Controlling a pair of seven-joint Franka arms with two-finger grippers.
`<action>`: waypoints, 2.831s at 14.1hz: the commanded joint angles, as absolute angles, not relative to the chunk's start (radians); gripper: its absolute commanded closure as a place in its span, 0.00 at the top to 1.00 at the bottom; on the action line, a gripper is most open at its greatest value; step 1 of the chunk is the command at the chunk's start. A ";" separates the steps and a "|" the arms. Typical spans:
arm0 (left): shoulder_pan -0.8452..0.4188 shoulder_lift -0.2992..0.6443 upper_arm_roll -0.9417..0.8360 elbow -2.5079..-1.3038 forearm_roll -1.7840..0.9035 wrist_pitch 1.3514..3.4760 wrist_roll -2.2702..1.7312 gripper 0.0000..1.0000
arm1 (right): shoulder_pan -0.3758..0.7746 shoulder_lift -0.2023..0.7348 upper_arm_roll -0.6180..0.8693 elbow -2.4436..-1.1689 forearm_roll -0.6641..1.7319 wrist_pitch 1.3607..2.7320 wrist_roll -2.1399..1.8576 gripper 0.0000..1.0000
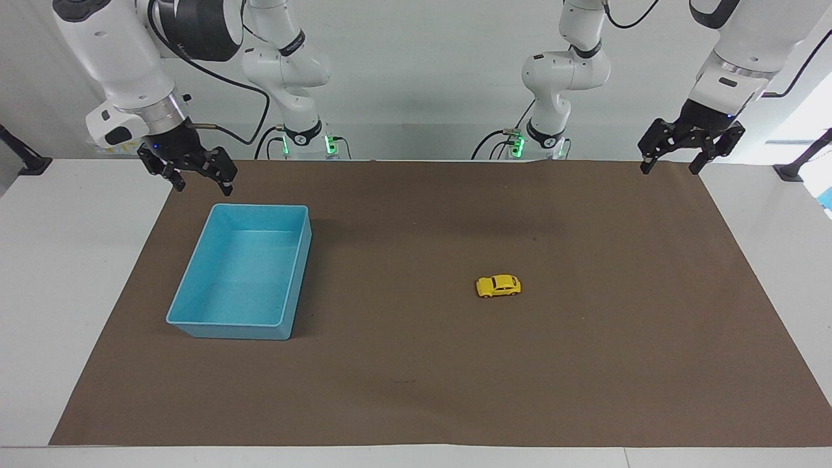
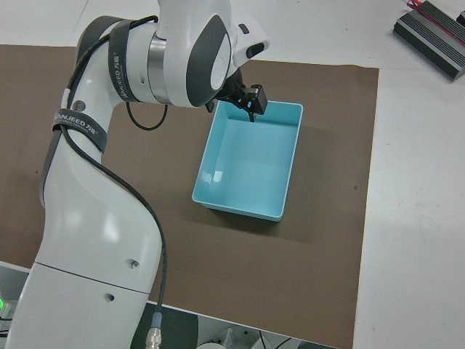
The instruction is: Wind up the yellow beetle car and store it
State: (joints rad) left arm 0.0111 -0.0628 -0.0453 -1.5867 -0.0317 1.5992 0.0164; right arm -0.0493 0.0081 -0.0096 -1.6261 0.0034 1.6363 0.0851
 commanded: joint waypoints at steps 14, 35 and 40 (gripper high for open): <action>0.043 -0.077 -0.046 -1.594 -0.026 1.545 0.018 1.00 | -0.057 -0.003 0.000 -1.628 0.005 1.626 0.097 1.00; 0.031 -0.078 -0.057 -1.597 -0.028 1.542 -0.294 1.00 | -0.057 -0.003 -0.002 -1.628 0.005 1.626 0.097 1.00; 0.000 -0.078 -0.058 -1.598 -0.029 1.548 -0.538 1.00 | -0.057 -0.003 -0.002 -1.628 0.005 1.626 0.097 1.00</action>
State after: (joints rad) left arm 0.0200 -0.0642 -0.0562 -1.5867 -0.0320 1.5476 -0.4613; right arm -0.0493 0.0081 -0.0096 -1.6260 0.0034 1.6363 0.0851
